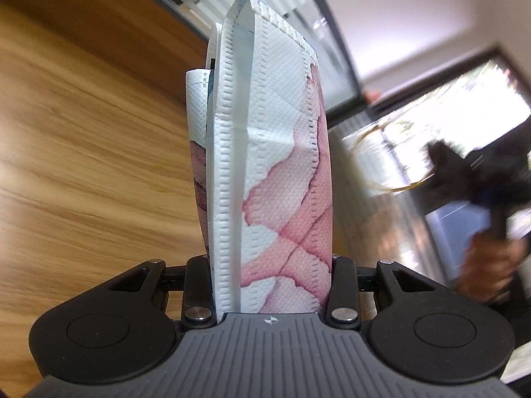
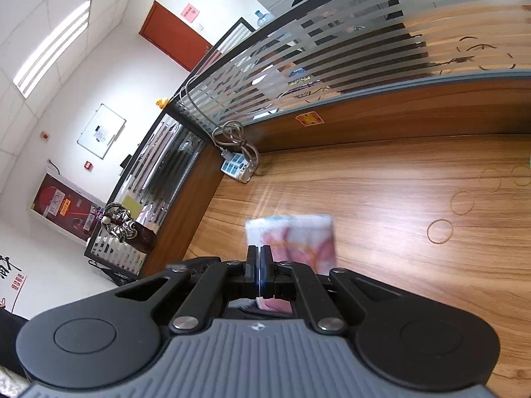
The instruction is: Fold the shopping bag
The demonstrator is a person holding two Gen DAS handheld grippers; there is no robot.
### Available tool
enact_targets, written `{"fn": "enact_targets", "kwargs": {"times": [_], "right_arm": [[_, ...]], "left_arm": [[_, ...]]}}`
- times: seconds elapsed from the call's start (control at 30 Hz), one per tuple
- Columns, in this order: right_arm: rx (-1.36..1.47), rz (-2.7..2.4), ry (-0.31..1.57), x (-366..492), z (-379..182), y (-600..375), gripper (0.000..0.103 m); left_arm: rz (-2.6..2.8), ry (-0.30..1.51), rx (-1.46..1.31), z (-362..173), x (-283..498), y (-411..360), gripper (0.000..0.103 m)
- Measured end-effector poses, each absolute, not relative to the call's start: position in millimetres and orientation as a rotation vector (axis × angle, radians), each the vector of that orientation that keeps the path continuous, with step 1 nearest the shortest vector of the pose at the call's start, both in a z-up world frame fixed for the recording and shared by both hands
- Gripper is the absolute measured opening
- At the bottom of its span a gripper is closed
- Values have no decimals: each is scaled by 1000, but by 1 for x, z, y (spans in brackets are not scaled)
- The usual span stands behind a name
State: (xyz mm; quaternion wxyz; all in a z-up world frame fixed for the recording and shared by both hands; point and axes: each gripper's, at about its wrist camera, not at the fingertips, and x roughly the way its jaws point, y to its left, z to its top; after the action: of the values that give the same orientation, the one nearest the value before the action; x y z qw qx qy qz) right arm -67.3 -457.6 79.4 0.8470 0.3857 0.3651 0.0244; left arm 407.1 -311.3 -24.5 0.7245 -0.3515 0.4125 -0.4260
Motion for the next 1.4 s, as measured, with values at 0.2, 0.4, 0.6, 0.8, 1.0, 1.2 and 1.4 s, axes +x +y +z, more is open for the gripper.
{"fn": "enact_targets", "kwargs": {"times": [0.2, 0.4, 0.6, 0.8, 1.0, 1.2, 1.4], "right_arm": [[809, 55, 773, -78, 77, -462, 1], [799, 72, 791, -84, 74, -460, 1], [794, 94, 806, -87, 70, -457, 1], [781, 84, 820, -89, 64, -458, 2], [694, -5, 885, -92, 42, -462, 8], [559, -107, 1024, -86, -14, -457, 26], [480, -93, 1144, -75, -71, -441, 29]], "left_arm": [[-966, 904, -948, -34, 401, -302, 41], [-993, 862, -1121, -42, 391, -291, 43], [-972, 877, -1108, -43, 385, -292, 44], [-923, 883, -1110, -48, 381, -283, 44], [-839, 865, -1085, -50, 376, -258, 44], [-774, 881, -1068, -50, 371, -240, 44], [-750, 902, -1032, -49, 370, -233, 44]]}}
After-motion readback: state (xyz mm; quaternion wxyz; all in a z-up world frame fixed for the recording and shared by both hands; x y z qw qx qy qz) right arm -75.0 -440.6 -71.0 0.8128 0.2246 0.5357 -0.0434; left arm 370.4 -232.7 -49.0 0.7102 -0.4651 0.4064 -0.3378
